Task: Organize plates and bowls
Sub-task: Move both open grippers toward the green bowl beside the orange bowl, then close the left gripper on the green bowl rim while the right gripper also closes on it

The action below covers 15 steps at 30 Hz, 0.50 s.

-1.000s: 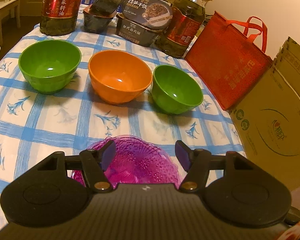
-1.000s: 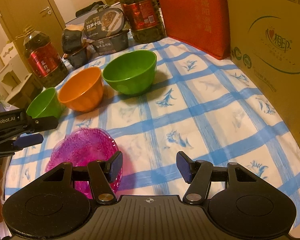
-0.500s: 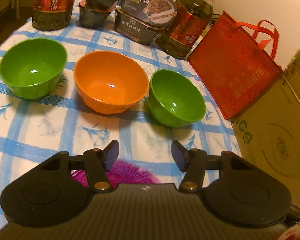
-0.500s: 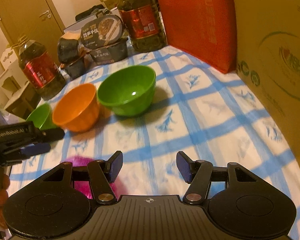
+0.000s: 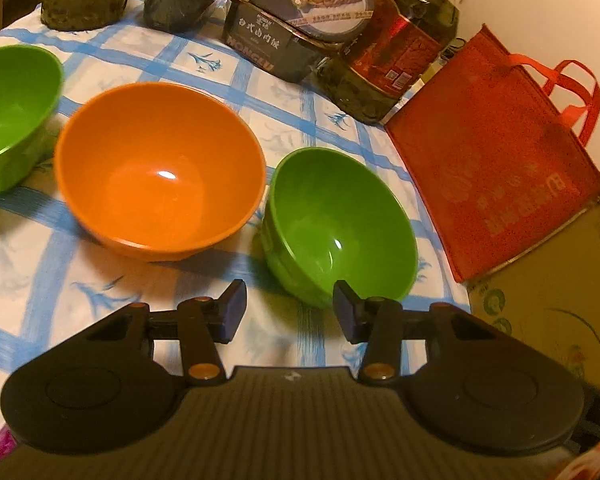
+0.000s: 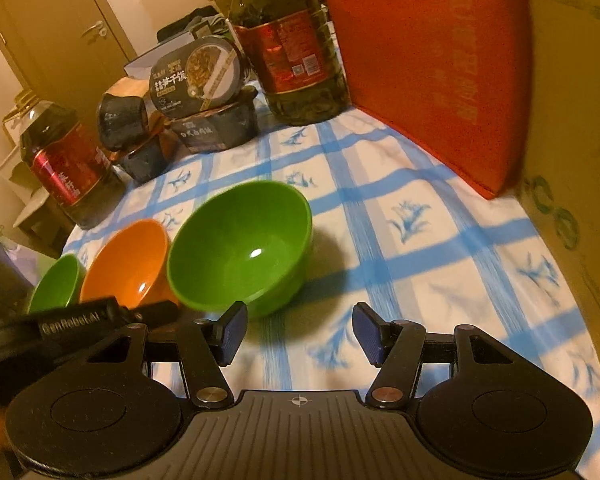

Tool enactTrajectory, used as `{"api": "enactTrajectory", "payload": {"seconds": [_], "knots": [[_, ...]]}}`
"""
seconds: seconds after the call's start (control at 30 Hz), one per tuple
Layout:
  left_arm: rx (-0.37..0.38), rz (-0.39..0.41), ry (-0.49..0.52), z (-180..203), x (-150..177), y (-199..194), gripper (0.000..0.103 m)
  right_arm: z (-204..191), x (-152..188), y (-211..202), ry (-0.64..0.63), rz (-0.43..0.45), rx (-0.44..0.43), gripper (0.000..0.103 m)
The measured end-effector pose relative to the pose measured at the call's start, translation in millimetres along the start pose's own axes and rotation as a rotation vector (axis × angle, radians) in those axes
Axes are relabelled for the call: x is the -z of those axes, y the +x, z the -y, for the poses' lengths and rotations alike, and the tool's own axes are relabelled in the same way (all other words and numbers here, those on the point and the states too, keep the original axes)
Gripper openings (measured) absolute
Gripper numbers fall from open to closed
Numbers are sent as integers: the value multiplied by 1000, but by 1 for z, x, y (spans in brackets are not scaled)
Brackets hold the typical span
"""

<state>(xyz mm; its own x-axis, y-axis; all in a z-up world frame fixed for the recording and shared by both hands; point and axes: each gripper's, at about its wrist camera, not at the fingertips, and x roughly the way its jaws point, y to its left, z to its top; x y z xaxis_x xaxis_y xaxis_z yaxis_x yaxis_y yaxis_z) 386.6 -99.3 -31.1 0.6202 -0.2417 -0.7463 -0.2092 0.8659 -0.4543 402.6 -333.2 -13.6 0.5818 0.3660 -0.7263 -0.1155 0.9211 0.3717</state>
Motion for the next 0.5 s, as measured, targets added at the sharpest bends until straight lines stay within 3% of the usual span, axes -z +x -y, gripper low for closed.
{"api": "enactTrajectory", "payload": {"seconds": [0.2,0.27,0.5], "knots": [[-25,30,-32,2,-6,22,35,6,-21,33,2,-17,-12,58],[-32,36,-44,3,-6,27,33,8,-27,44,-1,-29,-14,51],[-43,47,-74,0,-4,40,26,17,-42,75,-3,-78,-5,41]]}}
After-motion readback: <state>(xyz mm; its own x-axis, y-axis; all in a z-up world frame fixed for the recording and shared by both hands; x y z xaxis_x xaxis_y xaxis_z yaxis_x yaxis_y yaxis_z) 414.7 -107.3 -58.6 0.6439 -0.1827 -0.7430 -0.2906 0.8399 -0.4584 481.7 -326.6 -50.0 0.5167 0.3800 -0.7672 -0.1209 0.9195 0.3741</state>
